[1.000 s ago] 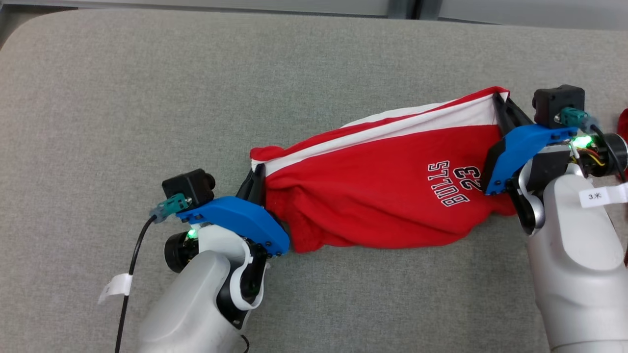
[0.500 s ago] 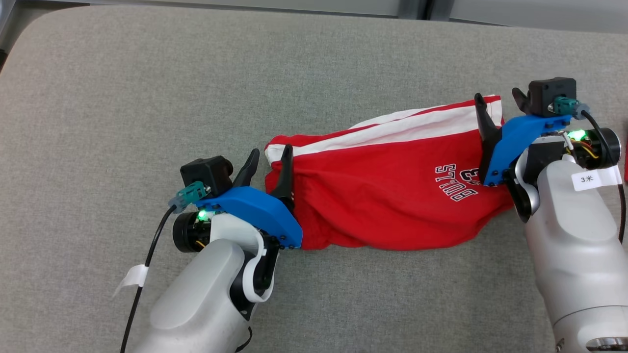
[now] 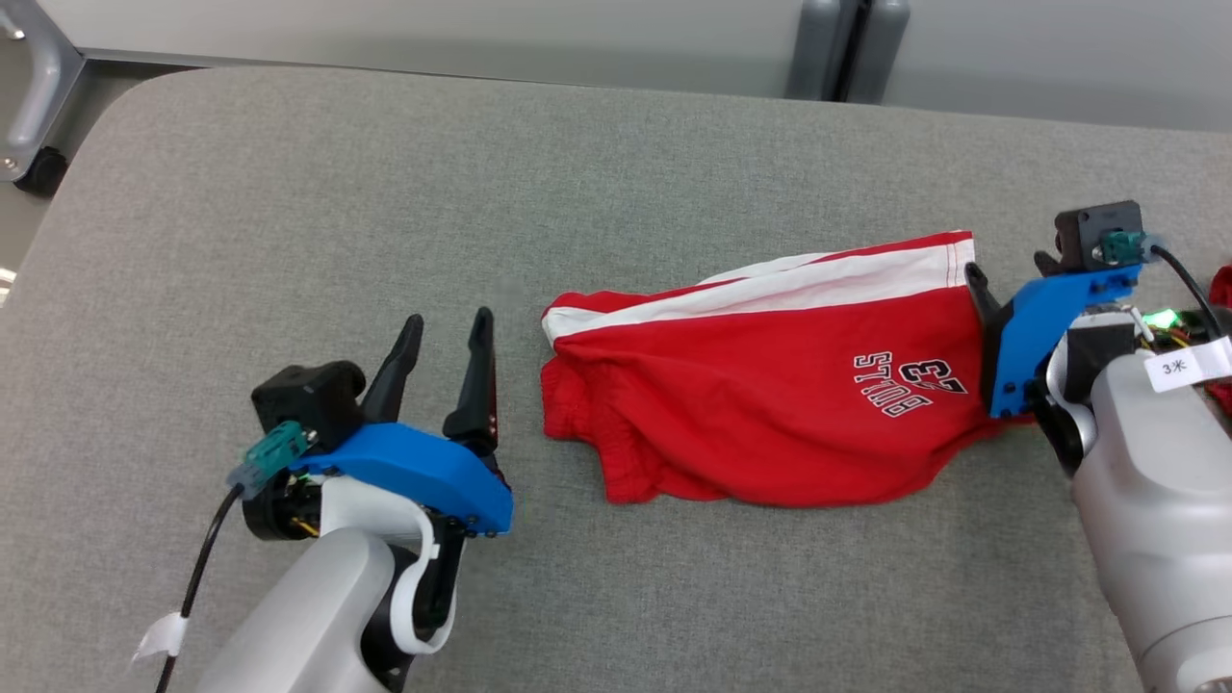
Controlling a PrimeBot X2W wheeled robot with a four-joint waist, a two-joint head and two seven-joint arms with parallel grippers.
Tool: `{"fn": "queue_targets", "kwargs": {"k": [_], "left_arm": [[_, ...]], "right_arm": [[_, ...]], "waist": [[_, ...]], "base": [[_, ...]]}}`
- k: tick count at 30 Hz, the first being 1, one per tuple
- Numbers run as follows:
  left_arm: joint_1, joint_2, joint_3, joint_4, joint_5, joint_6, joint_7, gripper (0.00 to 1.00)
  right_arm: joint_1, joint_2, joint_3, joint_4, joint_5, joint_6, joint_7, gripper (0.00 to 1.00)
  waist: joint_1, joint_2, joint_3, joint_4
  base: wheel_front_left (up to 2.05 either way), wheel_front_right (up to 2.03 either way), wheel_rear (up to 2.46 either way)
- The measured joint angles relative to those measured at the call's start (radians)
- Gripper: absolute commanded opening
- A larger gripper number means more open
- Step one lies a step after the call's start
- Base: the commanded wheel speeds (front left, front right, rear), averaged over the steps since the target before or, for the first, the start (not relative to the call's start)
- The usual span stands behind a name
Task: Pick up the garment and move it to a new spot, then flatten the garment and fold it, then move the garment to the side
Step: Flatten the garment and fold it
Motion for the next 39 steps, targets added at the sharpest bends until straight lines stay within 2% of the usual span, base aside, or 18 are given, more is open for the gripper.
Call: {"fn": "queue_targets", "kwargs": {"k": [10,11,13,14,16,17,24,31,39], "left_arm": [[0.104,0.105,0.048,-0.092,0.003,0.04,-0.018,1.0],[0.112,0.113,0.056,-0.1,0.0,0.046,-0.021,1.0],[0.126,0.128,0.065,-0.113,-0.002,0.057,-0.023,1.0],[0.134,0.131,0.07,-0.12,-0.003,0.063,-0.023,1.0],[0.141,0.136,0.076,-0.133,-0.003,0.071,-0.023,1.0],[0.143,0.14,0.079,-0.139,-0.003,0.074,-0.023,1.0],[0.156,0.147,0.073,-0.159,-0.003,0.085,-0.021,1.0],[0.166,0.129,0.045,-0.165,0.0,0.084,-0.016,1.0],[0.175,0.12,0.025,-0.169,0.0,0.089,-0.012,1.0]], "right_arm": [[0.083,-0.018,0.083,0.029,0.141,0.0,0.116,1.0],[0.087,-0.017,0.092,0.026,0.159,0.0,0.129,0.89],[0.103,-0.013,0.104,0.016,0.197,0.0,0.15,0.44],[0.108,-0.011,0.107,0.009,0.222,0.0,0.158,0.36],[0.123,-0.012,0.11,-0.004,0.25,0.0,0.162,0.07],[0.13,-0.013,0.11,-0.01,0.262,0.0,0.162,0.0],[0.178,-0.017,0.098,-0.058,0.308,0.0,0.108,0.0],[0.258,-0.036,0.073,-0.146,0.347,0.0,0.07,0.0],[0.379,-0.026,-0.014,-0.272,0.323,0.0,0.074,0.0]], "waist": [[0.0,-0.0001,-0.016,0.016],[0.0,0.0,-0.019,0.017],[0.0,0.0,-0.025,0.018],[0.0,-0.0001,-0.028,0.018],[0.0001,0.0,-0.033,0.019],[0.0002,0.0,-0.036,0.019],[0.0002,0.0,-0.065,0.002],[0.0002,0.0,-0.105,-0.047],[0.0001,0.0,-0.133,-0.098]], "base": [[0.0,0.0,0.0],[0.0,0.0,0.0],[0.0,0.0,0.0],[0.0,0.0,0.0],[0.0,0.0,0.0],[0.0,0.0,0.0],[0.0,0.0,0.0],[0.0,0.0,0.0],[0.0,0.0,0.0]]}}
